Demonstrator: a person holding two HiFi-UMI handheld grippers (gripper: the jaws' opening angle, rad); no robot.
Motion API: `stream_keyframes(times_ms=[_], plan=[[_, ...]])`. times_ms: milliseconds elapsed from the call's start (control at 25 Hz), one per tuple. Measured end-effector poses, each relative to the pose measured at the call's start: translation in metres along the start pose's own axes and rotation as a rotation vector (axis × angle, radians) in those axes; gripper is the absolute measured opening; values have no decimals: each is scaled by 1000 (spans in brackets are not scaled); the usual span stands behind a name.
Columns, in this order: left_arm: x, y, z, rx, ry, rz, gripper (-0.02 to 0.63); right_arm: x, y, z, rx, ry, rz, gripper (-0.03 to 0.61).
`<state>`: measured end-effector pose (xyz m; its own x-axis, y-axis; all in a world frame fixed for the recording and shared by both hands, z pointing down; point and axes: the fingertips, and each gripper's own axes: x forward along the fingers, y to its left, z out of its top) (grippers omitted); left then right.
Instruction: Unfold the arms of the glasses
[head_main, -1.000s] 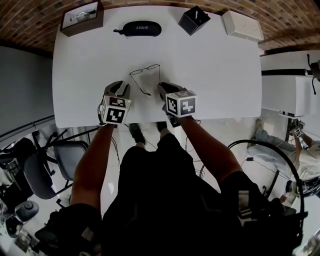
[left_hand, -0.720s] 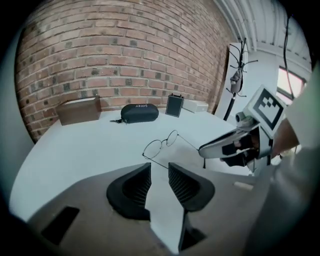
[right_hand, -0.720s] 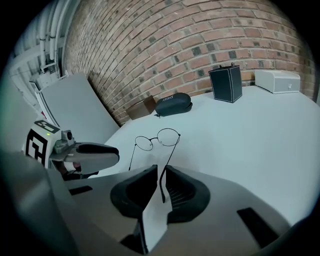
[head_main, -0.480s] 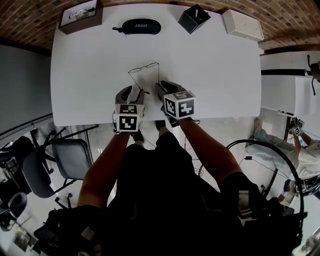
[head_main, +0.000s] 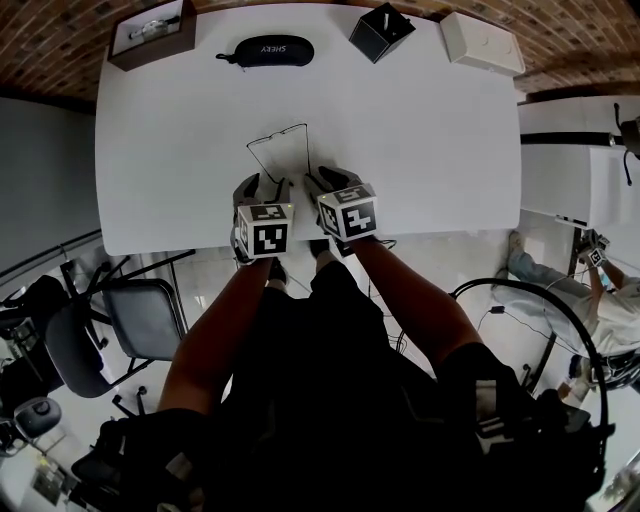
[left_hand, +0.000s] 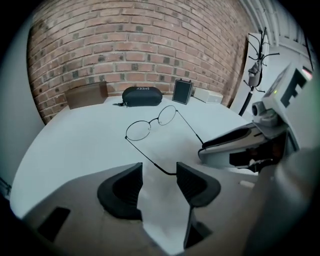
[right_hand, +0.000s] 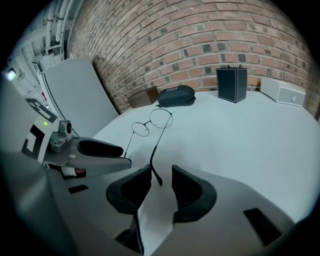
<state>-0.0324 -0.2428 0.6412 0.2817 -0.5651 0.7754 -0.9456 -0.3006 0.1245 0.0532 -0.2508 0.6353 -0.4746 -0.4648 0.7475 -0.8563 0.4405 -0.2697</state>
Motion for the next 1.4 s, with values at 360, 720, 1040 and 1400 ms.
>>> stream_keyframes(times_ms=[360,720,1040,1400], plan=[[-3,9,5,58,5,-17,215,-1,-3,1,22,0,24,112],[-9,22,3,139,6,-15,215,0,-4,2,40,-2,29,112],[-10,27,0,155,-10,-48,215,0,-4,2,31,-7,18,112],[-16,31,1,163,-28,-67,215,-4,0,5,25,-21,27,114]])
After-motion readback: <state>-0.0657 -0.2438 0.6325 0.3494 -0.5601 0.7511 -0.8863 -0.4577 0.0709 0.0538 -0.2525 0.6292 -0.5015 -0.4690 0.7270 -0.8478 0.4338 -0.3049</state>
